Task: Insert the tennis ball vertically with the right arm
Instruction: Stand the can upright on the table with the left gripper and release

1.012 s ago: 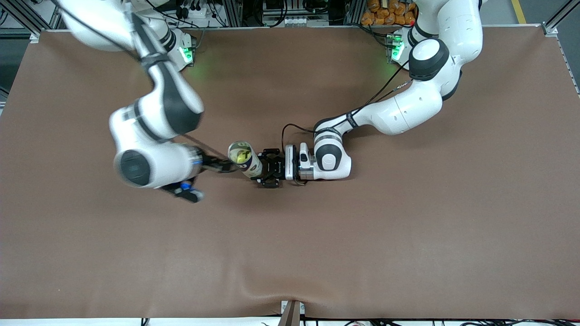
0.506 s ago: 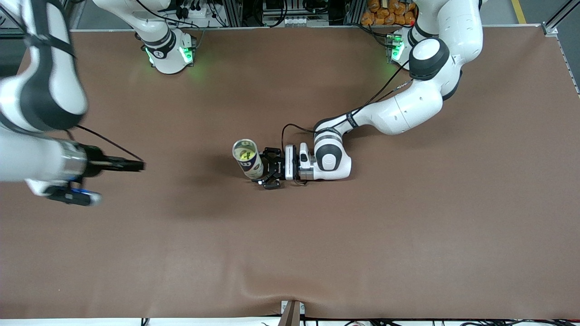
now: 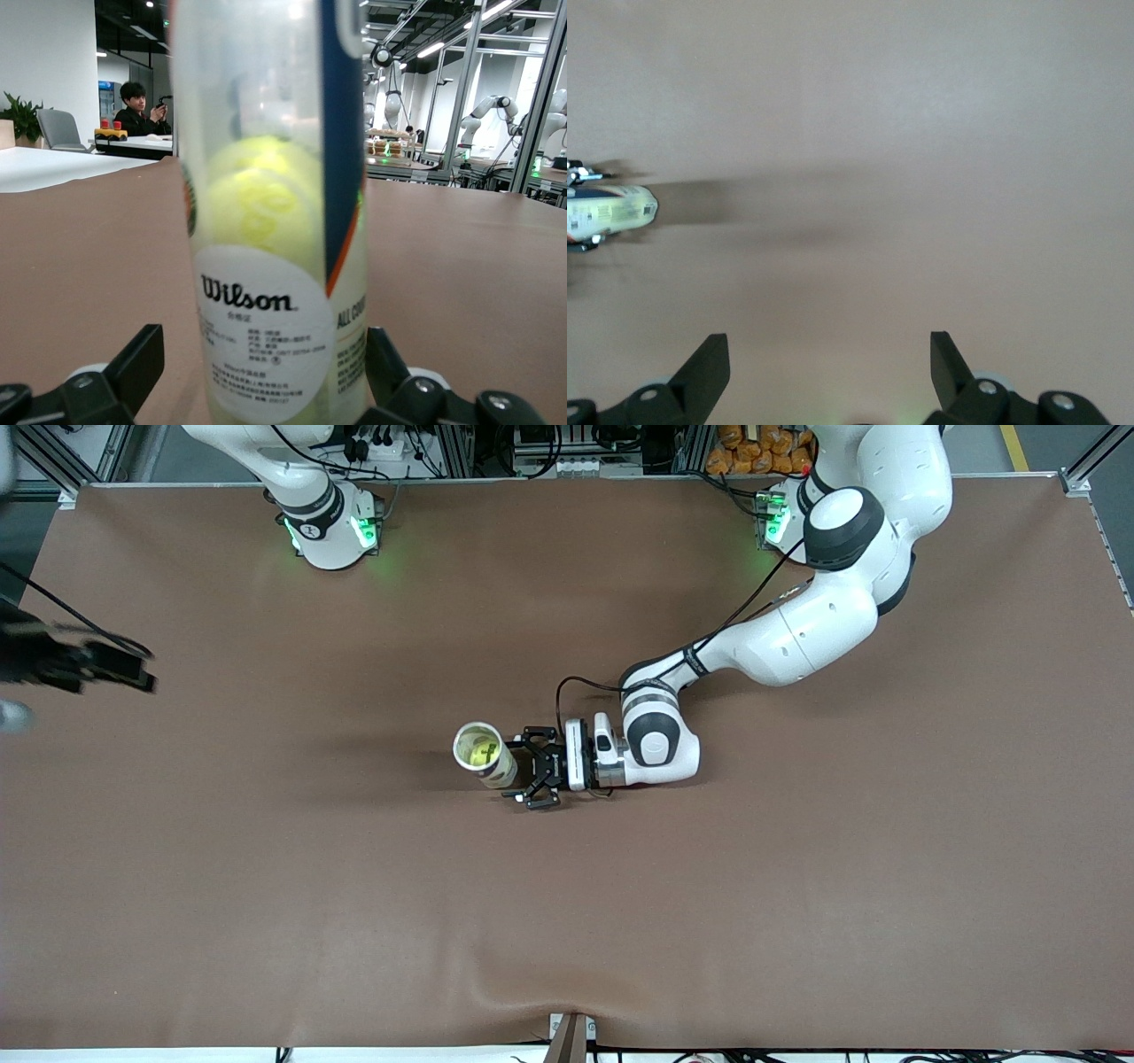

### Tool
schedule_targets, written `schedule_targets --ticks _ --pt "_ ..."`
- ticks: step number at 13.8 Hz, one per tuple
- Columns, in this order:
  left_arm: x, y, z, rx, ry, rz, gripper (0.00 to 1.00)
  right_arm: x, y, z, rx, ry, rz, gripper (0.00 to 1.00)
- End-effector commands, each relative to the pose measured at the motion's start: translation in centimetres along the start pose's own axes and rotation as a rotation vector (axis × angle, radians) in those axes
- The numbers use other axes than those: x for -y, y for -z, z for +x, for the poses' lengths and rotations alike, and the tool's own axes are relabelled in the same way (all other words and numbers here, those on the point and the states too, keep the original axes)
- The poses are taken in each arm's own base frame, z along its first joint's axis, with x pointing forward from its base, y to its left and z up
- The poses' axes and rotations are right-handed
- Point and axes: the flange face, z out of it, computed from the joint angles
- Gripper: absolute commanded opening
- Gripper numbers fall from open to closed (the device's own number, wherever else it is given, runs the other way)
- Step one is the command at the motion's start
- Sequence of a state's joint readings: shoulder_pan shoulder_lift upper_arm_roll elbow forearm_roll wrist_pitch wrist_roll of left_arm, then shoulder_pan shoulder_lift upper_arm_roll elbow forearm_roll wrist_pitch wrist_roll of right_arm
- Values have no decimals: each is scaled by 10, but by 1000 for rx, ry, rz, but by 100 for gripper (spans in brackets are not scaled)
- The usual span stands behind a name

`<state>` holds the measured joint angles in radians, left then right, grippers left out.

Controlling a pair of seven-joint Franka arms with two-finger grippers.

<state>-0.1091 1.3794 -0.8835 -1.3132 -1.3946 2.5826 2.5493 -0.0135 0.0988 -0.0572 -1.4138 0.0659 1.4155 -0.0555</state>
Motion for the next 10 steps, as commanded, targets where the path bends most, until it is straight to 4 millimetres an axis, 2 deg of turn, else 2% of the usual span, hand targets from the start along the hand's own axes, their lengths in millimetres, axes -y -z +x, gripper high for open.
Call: schedule_targets --ticks 1,5,7,8,10 --pt "-3 8 14 37 26 5 100 -4 15 -31 -7 27 -32 100" --pt "-11 7 10 44 39 -7 100 -11 1 -62 25 14 -28 100" --pt "-19 5 4 54 48 -20 100 -30 4 -66 21 -20 -37 100" --pt "-26 6 -3 71 57 -27 100 -34 4 -66 23 -26 -44 100" --pt "-30 23 -5 110 67 -21 100 -29 3 -65 24 -29 -53 100"
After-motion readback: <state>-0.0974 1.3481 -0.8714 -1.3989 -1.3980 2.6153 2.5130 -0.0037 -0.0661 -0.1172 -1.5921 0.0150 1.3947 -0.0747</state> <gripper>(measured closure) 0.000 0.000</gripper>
